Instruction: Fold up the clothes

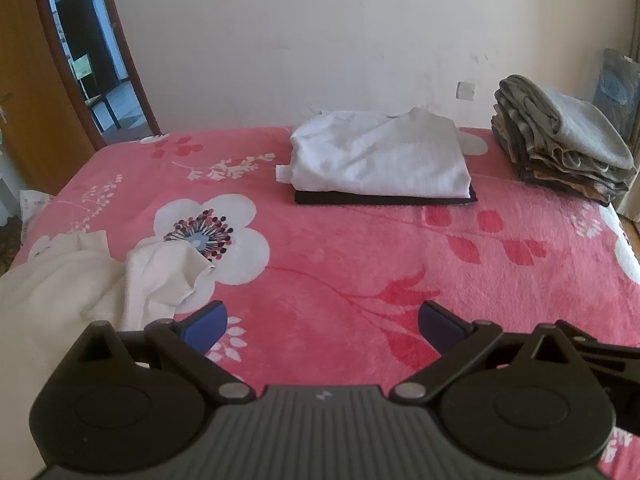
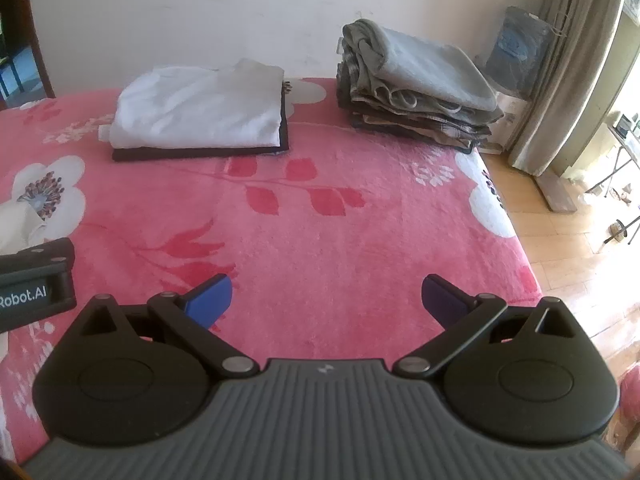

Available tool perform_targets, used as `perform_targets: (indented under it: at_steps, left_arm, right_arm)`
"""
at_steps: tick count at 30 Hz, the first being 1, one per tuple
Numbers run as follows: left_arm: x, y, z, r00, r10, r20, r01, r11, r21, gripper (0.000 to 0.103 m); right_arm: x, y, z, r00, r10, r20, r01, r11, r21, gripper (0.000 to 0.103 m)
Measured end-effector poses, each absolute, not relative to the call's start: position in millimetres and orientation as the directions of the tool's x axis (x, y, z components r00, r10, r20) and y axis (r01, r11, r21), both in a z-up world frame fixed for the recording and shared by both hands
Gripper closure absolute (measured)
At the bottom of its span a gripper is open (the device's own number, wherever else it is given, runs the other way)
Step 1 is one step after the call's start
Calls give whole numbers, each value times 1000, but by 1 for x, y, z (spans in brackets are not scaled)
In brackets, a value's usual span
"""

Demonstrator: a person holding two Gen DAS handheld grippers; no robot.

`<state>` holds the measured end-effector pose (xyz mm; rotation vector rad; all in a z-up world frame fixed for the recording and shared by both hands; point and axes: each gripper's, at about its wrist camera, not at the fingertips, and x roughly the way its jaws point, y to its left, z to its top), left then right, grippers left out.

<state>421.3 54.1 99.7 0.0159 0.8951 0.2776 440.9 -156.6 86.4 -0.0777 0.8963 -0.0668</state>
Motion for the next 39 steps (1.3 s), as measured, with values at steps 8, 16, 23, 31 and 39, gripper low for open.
perform_targets:
  at_steps: [8, 16, 23, 31, 39]
  left_arm:
    - [416, 58, 105, 596, 252, -762, -239, 962, 131, 1]
    - [415, 62, 105, 596, 253, -762, -247, 961, 126, 1]
    - [414, 65, 104, 594, 249, -765, -247, 961, 122, 1]
    - [413, 64, 103, 594, 252, -764, -248, 961, 125, 1]
    - [413, 64, 103, 592, 253, -765, -249, 960, 125, 1]
  right_arm:
    - [437, -153, 92, 630, -86, -772, 18, 995, -97, 1]
    - [434, -149, 93, 630, -82, -772, 8, 995, -99, 1]
    - [433, -147, 93, 628, -82, -774, 5, 995, -102, 1]
    - [431, -143, 92, 624, -82, -777, 3, 995, -104, 1]
    - [431, -143, 91, 624, -79, -778, -2, 995, -103, 1]
